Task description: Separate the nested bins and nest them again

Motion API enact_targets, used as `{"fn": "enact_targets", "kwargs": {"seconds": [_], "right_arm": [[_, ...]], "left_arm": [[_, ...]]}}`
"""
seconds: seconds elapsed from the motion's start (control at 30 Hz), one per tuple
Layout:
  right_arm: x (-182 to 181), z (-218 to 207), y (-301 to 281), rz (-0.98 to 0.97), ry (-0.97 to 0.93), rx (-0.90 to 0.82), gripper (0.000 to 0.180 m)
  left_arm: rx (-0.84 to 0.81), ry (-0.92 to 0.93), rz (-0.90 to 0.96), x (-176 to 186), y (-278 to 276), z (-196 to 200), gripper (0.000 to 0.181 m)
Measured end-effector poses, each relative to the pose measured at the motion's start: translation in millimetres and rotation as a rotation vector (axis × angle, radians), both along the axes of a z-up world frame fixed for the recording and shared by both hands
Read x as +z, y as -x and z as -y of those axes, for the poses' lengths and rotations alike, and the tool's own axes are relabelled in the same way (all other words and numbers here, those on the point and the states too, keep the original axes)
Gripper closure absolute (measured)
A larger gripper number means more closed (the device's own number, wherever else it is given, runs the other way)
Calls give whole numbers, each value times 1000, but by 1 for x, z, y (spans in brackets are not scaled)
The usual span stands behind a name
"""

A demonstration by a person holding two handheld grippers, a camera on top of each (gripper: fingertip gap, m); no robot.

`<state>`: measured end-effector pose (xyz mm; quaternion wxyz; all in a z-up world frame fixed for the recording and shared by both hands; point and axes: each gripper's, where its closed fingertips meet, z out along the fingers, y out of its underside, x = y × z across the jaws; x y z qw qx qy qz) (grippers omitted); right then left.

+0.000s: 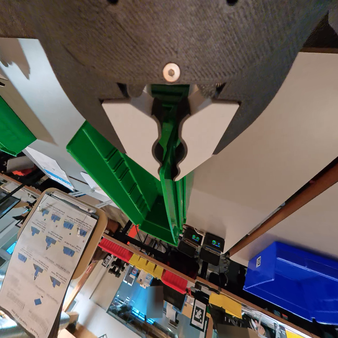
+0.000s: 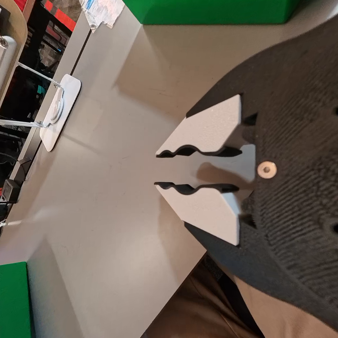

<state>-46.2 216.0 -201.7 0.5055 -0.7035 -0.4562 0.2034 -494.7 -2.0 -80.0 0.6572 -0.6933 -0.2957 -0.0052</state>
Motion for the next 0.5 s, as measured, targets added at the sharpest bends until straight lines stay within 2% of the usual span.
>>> {"fn": "enact_targets", "kwargs": {"seconds": [0.23,0.5], "right_arm": [[-1,0,0,1,5,2,155],[0,0,2,0,1,4,155]], "left_arm": [[-3,-59,7,8,-2,1,179],[-24,-221,-24,58,-6,18,181]]}}
